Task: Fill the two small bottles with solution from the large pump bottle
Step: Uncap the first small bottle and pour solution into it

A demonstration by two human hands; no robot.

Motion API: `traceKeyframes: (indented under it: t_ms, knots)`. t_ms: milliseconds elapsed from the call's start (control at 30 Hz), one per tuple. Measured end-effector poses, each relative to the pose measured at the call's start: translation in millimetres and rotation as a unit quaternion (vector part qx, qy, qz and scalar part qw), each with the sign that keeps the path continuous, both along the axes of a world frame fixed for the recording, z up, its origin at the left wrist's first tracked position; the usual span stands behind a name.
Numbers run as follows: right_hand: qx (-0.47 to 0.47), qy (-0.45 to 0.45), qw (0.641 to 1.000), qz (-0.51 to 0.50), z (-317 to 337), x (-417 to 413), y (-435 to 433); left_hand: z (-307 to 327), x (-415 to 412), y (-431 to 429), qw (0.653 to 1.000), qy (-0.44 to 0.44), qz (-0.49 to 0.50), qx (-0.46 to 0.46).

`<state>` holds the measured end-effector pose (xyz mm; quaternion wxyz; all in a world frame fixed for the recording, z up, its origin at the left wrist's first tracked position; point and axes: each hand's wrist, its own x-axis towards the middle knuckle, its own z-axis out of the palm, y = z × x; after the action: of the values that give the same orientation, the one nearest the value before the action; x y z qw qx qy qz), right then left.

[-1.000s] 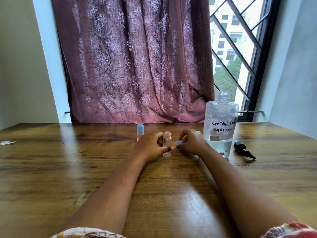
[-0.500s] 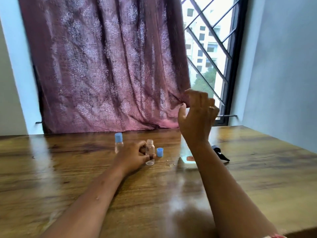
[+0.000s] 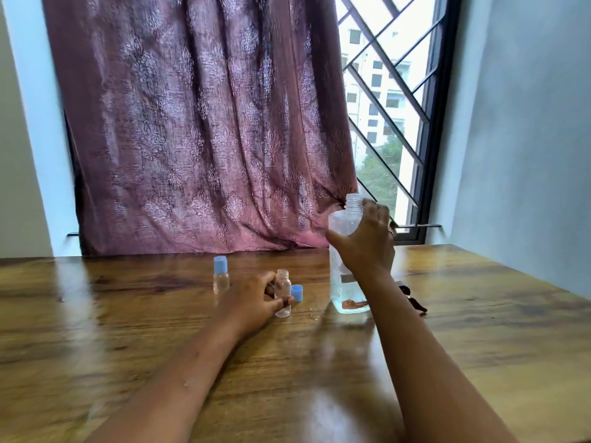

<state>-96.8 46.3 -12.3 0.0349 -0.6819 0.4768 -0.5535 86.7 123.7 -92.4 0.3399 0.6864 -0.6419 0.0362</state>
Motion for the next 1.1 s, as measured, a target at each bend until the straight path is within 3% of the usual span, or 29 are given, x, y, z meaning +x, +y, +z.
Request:
traceKeyframes:
  t_ms: [233, 500, 1100]
  knots:
    - [-0.074, 0.202, 0.975, -0.059, -11.5, 18.6, 11.0, 3.4, -2.2, 4.4, 1.0, 0.013, 0.002, -0.002]
    - [-0.08, 0.293, 0.952, -0.037, -27.4, 26.4, 11.0, 3.9, 0.6, 6.0, 1.0, 0.014, 0.018, 0.007]
    - [-0.087, 0.407, 0.909, 0.003, -48.1, 37.9, 12.4, 4.4, 1.2, 8.1, 1.0, 0.024, 0.01, 0.011]
